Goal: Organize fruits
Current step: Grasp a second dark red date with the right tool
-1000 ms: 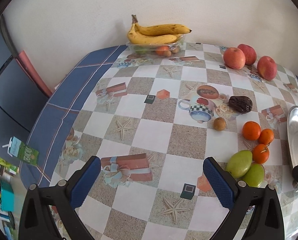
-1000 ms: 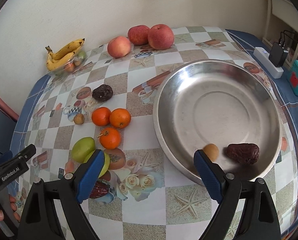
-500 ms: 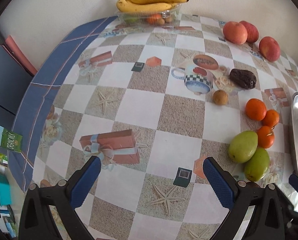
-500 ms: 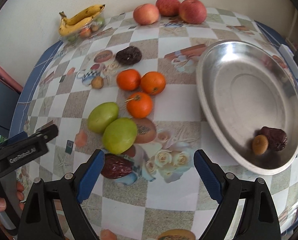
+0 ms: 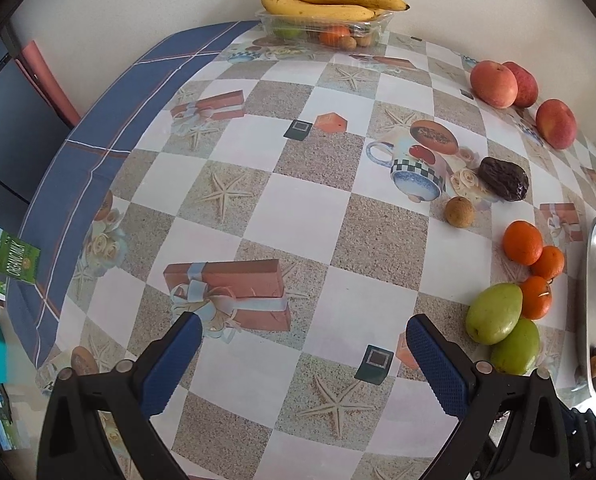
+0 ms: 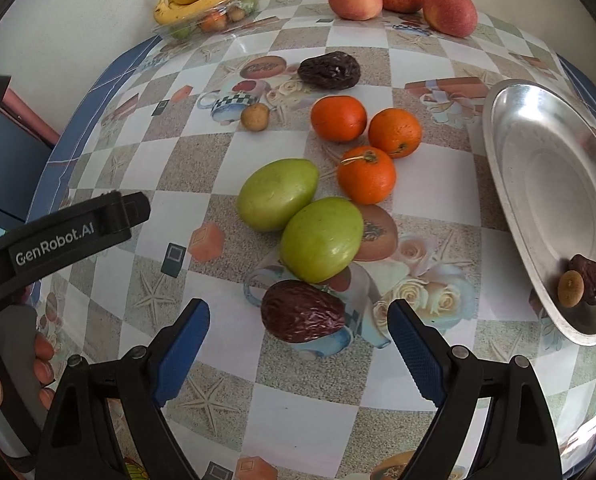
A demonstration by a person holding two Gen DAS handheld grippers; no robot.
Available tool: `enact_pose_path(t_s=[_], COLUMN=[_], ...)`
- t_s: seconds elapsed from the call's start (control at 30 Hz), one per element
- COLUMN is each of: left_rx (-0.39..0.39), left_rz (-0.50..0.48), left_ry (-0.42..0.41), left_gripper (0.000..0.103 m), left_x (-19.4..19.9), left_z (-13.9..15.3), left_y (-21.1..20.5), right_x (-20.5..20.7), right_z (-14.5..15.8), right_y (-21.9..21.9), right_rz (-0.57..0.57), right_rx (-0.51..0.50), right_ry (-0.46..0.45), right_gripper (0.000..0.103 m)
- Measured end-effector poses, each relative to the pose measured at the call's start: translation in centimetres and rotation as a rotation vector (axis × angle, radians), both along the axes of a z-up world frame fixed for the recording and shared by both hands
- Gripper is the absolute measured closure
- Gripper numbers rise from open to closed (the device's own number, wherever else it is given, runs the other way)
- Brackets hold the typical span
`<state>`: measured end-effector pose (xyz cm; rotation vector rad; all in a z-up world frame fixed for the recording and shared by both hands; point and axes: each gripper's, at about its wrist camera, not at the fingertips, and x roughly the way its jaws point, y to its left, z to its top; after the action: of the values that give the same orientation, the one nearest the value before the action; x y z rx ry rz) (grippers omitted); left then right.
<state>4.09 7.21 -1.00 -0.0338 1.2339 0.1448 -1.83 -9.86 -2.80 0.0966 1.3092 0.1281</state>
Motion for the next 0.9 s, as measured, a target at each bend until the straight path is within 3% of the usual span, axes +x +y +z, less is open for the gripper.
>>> enact_pose_path(t_s=[0.17,0.27,0.43,0.77,0.9], left_rx=[-0.006,-0.011,-0.017,-0.047,-0.095], left_rz=[0.000,0.000,-0.005,-0.013,-0.023], left_ry=[0.003,0.006,0.008,0.005,0.011], left_gripper=[0.000,0.000,0.000,0.000,0.000], left_x=[0.1,0.1,0.1,0.1,0.2], left_z=[-0.1,-0.2,-0.2,-0.2,-0.2], left_y=[0.0,-0.1,-0.3,-0.5,-0.7], right_x=[0.3,0.3,0.4,0.3,0.2], right_z=[-0.6,-1.0,-1.4,-1.3,-0.9], right_y=[0.6,0.6,0.6,0.4,-0.8], right_rz=[0.012,0.021,0.018,0.002,-0.028], right_rx=[0.012,0.017,0.012,0.020,0.025], right_ry=[0.016,0.029,0.041,0.051,0.051], right_gripper=[0.016,0.034,0.053,0.056,0.056])
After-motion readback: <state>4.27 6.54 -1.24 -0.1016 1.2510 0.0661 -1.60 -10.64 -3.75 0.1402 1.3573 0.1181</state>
